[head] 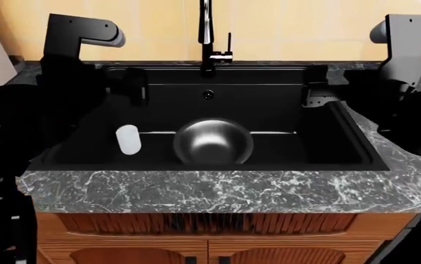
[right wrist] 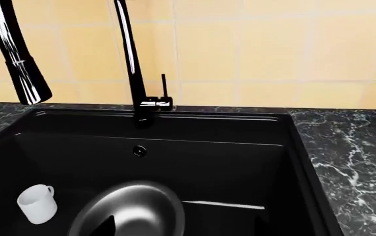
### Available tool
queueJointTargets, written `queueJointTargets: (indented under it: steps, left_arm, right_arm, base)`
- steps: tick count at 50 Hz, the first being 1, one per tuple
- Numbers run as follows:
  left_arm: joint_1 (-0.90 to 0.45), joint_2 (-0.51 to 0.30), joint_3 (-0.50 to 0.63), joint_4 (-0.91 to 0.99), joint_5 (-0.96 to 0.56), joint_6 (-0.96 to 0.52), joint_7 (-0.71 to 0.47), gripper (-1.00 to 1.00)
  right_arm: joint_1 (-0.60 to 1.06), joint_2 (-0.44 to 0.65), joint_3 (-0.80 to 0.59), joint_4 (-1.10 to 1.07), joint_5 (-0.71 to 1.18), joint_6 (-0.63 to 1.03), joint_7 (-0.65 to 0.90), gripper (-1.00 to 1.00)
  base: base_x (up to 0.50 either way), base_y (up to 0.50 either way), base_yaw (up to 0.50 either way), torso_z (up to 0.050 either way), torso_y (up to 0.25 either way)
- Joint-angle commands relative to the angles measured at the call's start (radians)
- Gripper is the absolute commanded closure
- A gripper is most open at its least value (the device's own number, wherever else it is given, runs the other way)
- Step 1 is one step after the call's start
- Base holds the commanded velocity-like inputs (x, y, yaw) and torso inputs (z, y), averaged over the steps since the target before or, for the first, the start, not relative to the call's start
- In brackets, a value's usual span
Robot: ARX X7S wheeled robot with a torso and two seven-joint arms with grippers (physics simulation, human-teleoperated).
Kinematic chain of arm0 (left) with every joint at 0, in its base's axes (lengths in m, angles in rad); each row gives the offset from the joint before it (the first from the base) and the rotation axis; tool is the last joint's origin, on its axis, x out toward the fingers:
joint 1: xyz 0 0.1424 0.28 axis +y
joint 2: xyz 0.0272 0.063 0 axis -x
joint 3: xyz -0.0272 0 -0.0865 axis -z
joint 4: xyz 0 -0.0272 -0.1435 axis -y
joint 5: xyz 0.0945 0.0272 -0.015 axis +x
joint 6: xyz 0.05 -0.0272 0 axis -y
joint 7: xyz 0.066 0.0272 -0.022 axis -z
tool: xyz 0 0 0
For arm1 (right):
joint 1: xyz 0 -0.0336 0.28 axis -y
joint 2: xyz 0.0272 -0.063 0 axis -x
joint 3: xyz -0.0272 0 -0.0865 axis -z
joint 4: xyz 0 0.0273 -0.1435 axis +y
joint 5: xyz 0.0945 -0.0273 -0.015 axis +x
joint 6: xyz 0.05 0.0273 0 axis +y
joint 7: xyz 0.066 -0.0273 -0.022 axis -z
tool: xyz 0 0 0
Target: Pick the cup and bowl from the sink and place them on the counter for drying.
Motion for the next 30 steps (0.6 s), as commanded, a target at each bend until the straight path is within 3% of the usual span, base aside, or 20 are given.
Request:
queueJointTargets:
  steps: [1,16,30]
  left_arm:
    - [0.016,-0.029,0.004,-0.005,-0.013,-0.023,0.007,-1.00]
    - [0.050,-0.044,-0.008,0.005,-0.027,-0.023,0.005,-1.00]
    - [0.059,-0.053,-0.008,-0.015,-0.026,0.004,0.010,-1.00]
  right_arm:
    - [0.019,0.016,0.006,0.015,0.036,0.061,0.007,-1.00]
    - [0.027,0.036,-0.005,-0.007,0.062,0.093,0.048,-1.00]
    - [0.009,0.039,-0.020,-0.002,0.062,0.055,0.055,-1.00]
  base:
    - [0.50,0.00,0.00,0.000,0.000]
    - [0.42,0.00,0.00,0.000,0.001]
    - [0.13,0.05,0.00,0.000,0.000]
